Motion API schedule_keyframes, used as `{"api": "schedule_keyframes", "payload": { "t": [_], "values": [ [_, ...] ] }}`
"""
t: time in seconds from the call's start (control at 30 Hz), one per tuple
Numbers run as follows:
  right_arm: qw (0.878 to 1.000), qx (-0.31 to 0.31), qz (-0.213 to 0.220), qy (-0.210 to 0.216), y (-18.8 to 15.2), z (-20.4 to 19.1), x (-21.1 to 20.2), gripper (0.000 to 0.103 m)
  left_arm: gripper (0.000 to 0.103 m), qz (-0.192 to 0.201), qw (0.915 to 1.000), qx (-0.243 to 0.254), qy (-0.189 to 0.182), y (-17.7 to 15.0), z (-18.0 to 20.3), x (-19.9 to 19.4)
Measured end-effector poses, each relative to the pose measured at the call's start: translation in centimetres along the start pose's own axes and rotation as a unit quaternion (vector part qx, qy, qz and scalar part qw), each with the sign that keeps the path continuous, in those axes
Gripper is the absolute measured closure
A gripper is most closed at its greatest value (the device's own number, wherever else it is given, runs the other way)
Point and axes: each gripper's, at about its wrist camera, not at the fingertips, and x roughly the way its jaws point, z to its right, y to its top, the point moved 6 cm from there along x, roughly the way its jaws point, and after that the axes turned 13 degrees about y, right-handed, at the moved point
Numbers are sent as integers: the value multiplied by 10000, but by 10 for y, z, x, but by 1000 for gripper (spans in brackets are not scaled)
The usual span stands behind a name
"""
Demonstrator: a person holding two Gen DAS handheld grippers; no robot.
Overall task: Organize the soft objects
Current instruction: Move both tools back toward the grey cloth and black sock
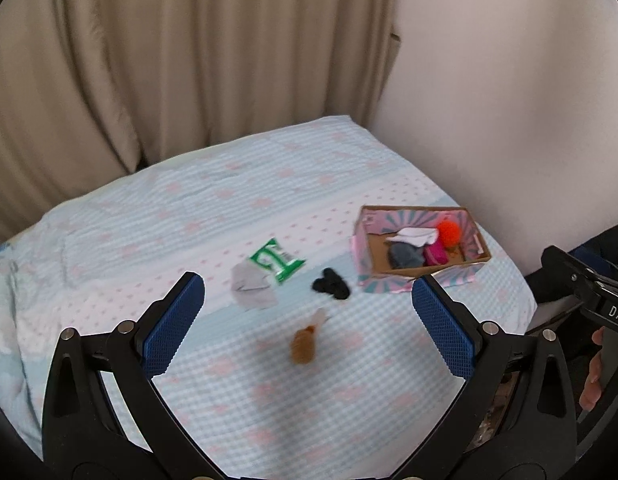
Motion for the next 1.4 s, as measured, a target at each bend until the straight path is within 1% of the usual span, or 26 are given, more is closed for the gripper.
{"api": "schedule_keyframes", "payload": {
  "t": [0.17, 0.23, 0.37, 0.5, 0.57, 0.7, 0.77, 0.83, 0.97, 1.1, 1.2, 1.33, 1.4],
  "values": [
    [9998, -10, -72, 193, -14, -20, 17, 1, 0, -159, 9995, -234, 170, -16, -36, 19],
    [9995, -37, -131, 269, -21, -26, 29, 1, 0, -187, 9991, -301, 233, -22, -44, 29],
    [9987, -161, -253, 421, -35, -34, 62, 1, 0, -251, 9982, -426, 327, -38, -54, 68],
    [9977, -302, -332, 499, -54, -34, 104, 1, 0, -258, 9984, -388, 332, -56, -52, 117],
    [9974, -330, -356, 533, -66, -30, 133, 1, 0, -262, 9986, -310, 326, -65, -48, 144],
    [9973, -252, -401, 567, -85, -19, 180, 1, 0, -317, 9989, -235, 239, -86, -41, 205],
    [9974, -205, -448, 518, -99, -12, 212, 1, 1, -315, 9990, -236, 202, -95, -38, 233],
    [9976, -168, -451, 500, -106, -7, 232, 1, 1, -316, 9991, -223, 151, -104, -33, 260],
    [9977, -217, -488, 412, -123, 1, 281, 1, 2, -375, 9992, -58, 153, -120, -21, 310],
    [9971, -330, -550, 404, -134, 6, 320, 1, 3, -470, 9988, -15, 151, -132, -16, 352],
    [9961, -417, -607, 488, -138, 7, 342, 1, 5, -533, 9984, -45, 154, -137, -15, 377],
    [9949, -457, -690, 571, -142, 8, 374, 1, 6, -564, 9982, -6, 189, -138, -12, 402],
    [9941, -481, -761, 605, -144, 7, 386, 2, 7, -610, 9980, -38, 143, -139, -11, 411]
  ]
}}
